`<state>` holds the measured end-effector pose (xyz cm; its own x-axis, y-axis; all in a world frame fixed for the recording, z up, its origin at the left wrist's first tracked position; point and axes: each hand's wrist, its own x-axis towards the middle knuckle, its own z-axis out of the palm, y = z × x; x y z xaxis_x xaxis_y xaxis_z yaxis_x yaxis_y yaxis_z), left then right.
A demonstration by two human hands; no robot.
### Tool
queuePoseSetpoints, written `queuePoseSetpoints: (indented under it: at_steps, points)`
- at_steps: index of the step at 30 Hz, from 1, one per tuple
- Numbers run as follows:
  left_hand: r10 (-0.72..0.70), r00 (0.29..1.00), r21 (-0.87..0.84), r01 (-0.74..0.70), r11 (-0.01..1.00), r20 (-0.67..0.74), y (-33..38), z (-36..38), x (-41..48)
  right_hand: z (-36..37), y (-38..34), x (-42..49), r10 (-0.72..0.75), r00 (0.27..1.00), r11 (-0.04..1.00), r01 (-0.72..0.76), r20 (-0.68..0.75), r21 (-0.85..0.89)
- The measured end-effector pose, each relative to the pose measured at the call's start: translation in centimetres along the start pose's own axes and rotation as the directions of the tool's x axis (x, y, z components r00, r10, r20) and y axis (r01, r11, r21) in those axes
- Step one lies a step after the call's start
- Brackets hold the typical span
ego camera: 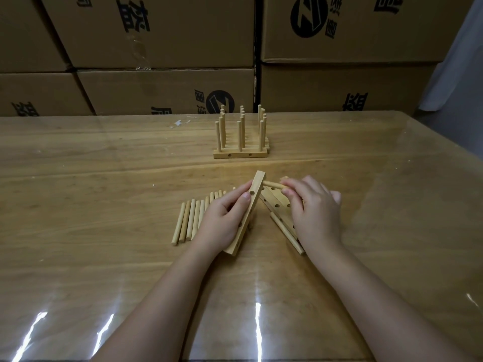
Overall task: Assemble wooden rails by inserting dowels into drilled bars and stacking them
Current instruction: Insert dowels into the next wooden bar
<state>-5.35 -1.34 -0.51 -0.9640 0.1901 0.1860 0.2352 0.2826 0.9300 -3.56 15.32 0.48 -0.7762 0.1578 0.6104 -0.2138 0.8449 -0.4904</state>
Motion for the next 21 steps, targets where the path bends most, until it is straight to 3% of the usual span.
queuePoseSetpoints:
  at_steps: [11, 21]
  points:
    - [0.028, 0.999, 0.064, -0.029, 0.998, 0.025, -0.12, -0.05, 0.05, 0.18, 0.14, -0.02, 0.019, 0.998, 1.000, -0.018, 0.058, -0.011]
    - [0.046, 0.998, 0.096, -0.048, 0.994, 0.030, -0.55, -0.04, 0.04, 0.63, 0.75, 0.12, 0.128, 0.978, 0.986, -0.144, 0.167, 0.082]
